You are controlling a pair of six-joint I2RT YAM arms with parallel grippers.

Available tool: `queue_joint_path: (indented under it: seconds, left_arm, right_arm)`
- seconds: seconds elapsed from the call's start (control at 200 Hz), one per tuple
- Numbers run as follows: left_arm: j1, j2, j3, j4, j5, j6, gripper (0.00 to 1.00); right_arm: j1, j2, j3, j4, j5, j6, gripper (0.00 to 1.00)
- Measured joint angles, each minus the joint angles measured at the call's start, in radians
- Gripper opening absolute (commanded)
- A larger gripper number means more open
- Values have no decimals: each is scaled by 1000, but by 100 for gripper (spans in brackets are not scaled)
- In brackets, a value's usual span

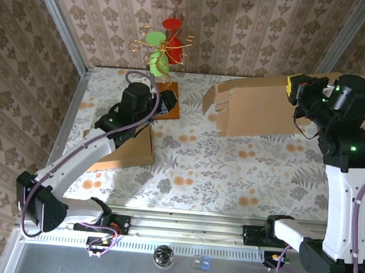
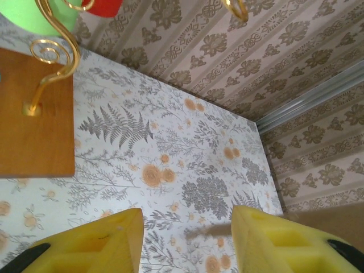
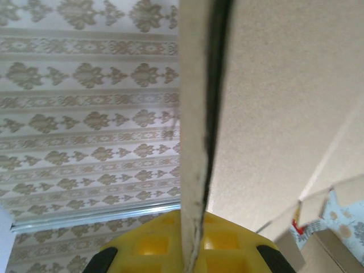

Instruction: Fold the paper box

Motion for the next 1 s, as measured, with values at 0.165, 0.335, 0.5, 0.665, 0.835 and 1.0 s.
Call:
queue_joint_path:
  seconds: [0.165,0.335,0.5,0.665,0.835,1.0]
  left_arm:
    - [46,-10,1,-35,55,44,45]
    - [81,-10,1,-84,121,68,44]
    - [97,-10,-22,-103,167,87,44]
    - [120,-10,-110,-109,188,101,42]
    - [143,-10,-175,-119,208,118,40]
    - [148,0,-202,-109,230,129,40]
  right_arm:
    - [11,75,3,32,-11,-1,0]
    - [34,245,-139,185,-31,21,0]
    - [40,375,-304,351,-88,47,0]
    - [47,411,-424,500,-154,42,0]
    - [56,411,-520,624,-214,19,0]
    - [61,416,-591,672,-240,-26,0]
